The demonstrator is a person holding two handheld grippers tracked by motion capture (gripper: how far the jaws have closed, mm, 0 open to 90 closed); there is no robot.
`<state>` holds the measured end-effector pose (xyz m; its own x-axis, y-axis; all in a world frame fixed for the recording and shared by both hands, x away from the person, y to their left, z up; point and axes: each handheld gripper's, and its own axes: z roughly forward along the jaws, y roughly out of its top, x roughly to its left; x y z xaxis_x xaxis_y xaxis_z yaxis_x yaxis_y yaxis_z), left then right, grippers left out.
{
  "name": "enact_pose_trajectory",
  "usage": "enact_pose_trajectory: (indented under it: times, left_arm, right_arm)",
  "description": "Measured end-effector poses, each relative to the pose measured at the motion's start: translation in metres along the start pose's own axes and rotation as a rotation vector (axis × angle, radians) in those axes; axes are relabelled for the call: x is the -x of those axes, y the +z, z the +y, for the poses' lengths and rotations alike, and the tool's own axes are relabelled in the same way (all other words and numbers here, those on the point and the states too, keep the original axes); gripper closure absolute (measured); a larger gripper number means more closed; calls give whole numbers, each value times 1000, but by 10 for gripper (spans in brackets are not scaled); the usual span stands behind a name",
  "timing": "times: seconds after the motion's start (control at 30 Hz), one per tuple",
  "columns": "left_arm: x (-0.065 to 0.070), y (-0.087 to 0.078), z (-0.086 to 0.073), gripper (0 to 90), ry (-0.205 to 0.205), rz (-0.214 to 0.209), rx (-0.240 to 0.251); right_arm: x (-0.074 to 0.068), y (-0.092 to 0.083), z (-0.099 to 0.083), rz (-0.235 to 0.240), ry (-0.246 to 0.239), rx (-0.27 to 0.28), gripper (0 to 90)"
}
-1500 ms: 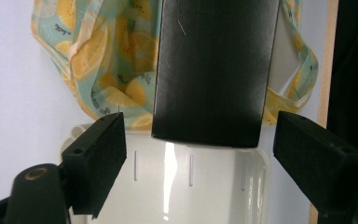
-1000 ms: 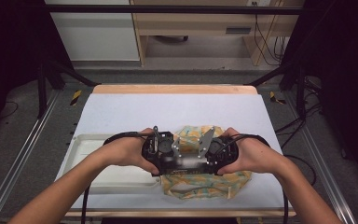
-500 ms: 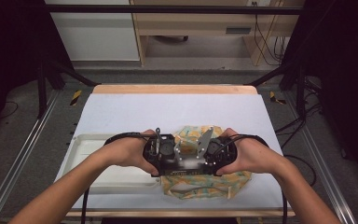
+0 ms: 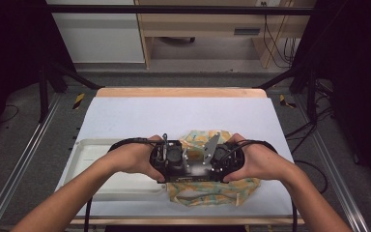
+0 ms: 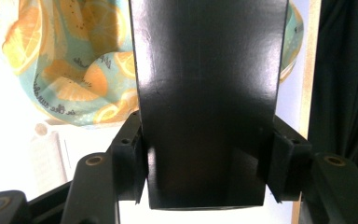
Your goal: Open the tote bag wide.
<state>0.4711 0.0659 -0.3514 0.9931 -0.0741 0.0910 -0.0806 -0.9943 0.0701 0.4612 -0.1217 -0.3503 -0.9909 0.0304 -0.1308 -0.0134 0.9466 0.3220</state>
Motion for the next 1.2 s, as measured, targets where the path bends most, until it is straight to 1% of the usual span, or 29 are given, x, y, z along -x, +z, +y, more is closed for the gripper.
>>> enact_pose_trajectory:
  times: [0.1, 0.23, 0.37, 0.5, 0.57, 0.67, 0.77, 0.9, 0.93, 0.97, 1.0, 1.03, 1.07, 1.13, 1.17, 1.2]
  left_arm:
    - [0, 1, 1, 421, -3, 8, -11]
    - [-1, 0, 0, 427, -5, 23, -12]
    - [0, -1, 0, 431, -4, 28, -19]
    - [0, -2, -1, 434, -7, 31, -18]
    - [-1, -2, -2, 435, -7, 30, -10]
    - [-1, -3, -4, 436, -9, 38, -9]
    - [-1, -2, -4, 437, -10, 37, -1]
    - [-2, -3, -5, 437, -12, 36, -3]
    - [-3, -3, -6, 437, -17, 35, 5]
    - [-3, -3, -7, 437, -14, 36, -2]
    - [-3, -2, -8, 437, -17, 38, -2]
    - [-3, -2, -8, 437, -17, 38, -2]
    - [-4, -2, -8, 437, -16, 37, -2]
    - [-4, -3, -10, 437, -21, 38, 1]
    - [-5, -5, -11, 437, -20, 39, -5]
    - [-6, -5, -12, 437, -24, 41, 1]
  right_arm:
    - [0, 1, 0, -2, 4, -1, 431]
    - [1, 1, 1, -11, 7, 3, 430]
    - [0, 2, 1, -15, 11, 12, 428]
    - [0, 2, 2, -19, 13, 15, 426]
    - [0, 2, 2, -19, 13, 15, 423]
    - [0, 2, 2, -26, 16, 16, 421]
    - [1, 2, 2, -24, 15, 13, 420]
    - [1, 3, 3, -28, 15, 15, 408]
    - [2, 2, 3, -34, 16, 14, 363]
    - [2, 2, 3, -38, 18, 16, 335]
    - [3, 1, 3, -41, 19, 20, 285]
    - [3, 1, 3, -41, 19, 20, 285]
    - [2, 0, 2, -76, 22, 35, 168]
    - [2, -3, 1, -90, 31, 41, 127]
    - [2, -5, 0, -93, 32, 42, 94]
    - [3, -6, -1, -98, 43, 46, 80]
